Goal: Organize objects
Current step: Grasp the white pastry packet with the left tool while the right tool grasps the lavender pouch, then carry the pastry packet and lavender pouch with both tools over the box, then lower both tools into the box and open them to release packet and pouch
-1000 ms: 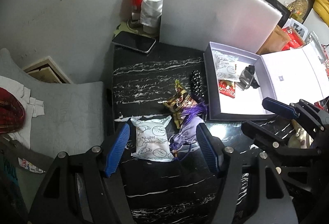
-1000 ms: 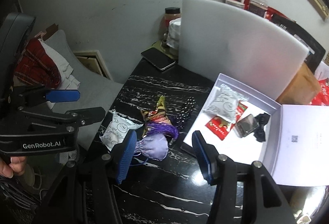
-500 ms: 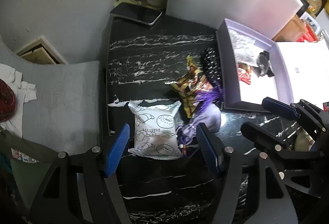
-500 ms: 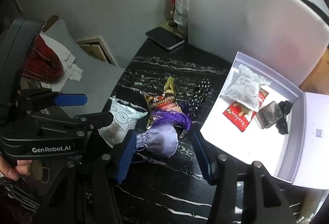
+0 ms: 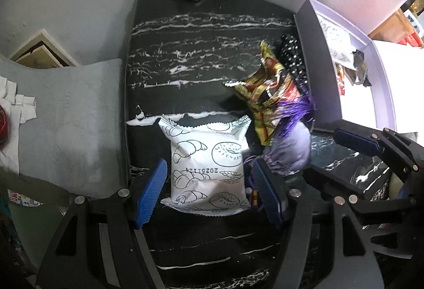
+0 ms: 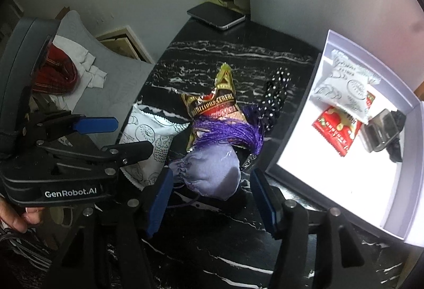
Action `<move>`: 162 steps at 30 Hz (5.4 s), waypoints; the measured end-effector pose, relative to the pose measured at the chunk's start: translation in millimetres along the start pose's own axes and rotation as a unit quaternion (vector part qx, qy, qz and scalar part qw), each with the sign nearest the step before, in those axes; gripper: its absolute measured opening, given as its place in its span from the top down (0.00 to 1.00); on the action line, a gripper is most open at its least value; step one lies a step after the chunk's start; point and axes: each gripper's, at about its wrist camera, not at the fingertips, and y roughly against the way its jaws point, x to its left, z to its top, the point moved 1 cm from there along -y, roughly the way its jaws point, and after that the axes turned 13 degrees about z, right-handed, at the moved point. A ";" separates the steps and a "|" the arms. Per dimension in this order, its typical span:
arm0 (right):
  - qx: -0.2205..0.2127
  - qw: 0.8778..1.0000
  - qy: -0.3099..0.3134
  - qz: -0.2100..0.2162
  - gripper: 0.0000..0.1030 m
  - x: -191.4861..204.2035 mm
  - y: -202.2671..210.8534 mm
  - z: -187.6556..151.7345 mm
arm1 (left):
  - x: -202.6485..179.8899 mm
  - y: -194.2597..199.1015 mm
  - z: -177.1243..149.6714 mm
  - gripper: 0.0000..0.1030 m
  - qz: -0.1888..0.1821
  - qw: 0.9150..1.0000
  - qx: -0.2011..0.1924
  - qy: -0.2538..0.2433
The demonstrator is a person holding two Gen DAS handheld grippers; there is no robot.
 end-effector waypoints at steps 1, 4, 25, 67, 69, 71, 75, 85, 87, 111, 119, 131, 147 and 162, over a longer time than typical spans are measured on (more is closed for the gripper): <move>0.002 1.000 -0.001 0.000 0.41 -0.5 -2.6 0.4 | -0.2 -4.1 0.2 0.36 0.001 1.000 0.004 0.001; 0.009 1.000 -0.001 -0.001 0.38 -2.5 -11.7 0.9 | 0.3 -13.4 -0.1 0.36 0.002 1.000 0.013 0.002; 0.027 0.999 -0.017 0.031 0.47 -12.8 -38.2 -3.7 | -7.3 -44.1 -5.9 0.45 -0.024 1.000 0.016 -0.003; -0.001 0.998 -0.057 0.008 0.56 4.8 20.6 -114.3 | -52.8 -8.0 -116.2 0.48 -0.044 0.997 0.029 -0.058; -0.003 0.998 -0.062 0.006 0.56 2.3 24.0 -120.1 | -59.5 -7.5 -119.4 0.48 -0.043 0.997 0.029 -0.065; -0.006 0.998 -0.070 0.002 0.56 -1.3 28.3 -126.3 | -65.5 -4.8 -123.2 0.48 -0.042 0.996 0.029 -0.072; -0.012 0.996 -0.084 -0.005 0.56 -8.6 38.9 -138.5 | -79.4 1.6 -125.3 0.48 -0.038 0.995 0.025 -0.087; -0.031 0.994 -0.096 -0.035 0.56 -20.5 78.7 -153.8 | -114.7 31.3 -124.1 0.49 -0.049 0.991 0.006 -0.123; -0.036 0.994 -0.100 -0.039 0.56 -22.1 87.5 -155.0 | -131.3 33.4 -119.1 0.49 -0.050 0.990 0.001 -0.131; -0.094 0.988 -0.100 -0.067 0.56 -39.8 180.9 -132.5 | -175.0 114.3 -68.4 0.49 -0.040 0.982 -0.069 -0.173; -0.105 0.988 -0.090 -0.067 0.56 -58.2 195.0 -109.1 | -186.4 128.8 -37.4 0.49 -0.038 0.981 -0.087 -0.169; -0.106 0.990 -0.076 -0.061 0.56 -99.3 194.4 -69.4 | -216.8 120.1 21.4 0.49 -0.028 0.980 -0.092 -0.176; -0.088 0.991 -0.082 -0.064 0.56 -159.6 170.9 -26.6 | -249.4 72.3 91.3 0.49 -0.024 0.981 -0.074 -0.176; -0.101 0.991 -0.070 -0.061 0.56 -193.1 149.1 27.3 | -261.8 34.7 145.4 0.49 -0.013 0.980 -0.081 -0.180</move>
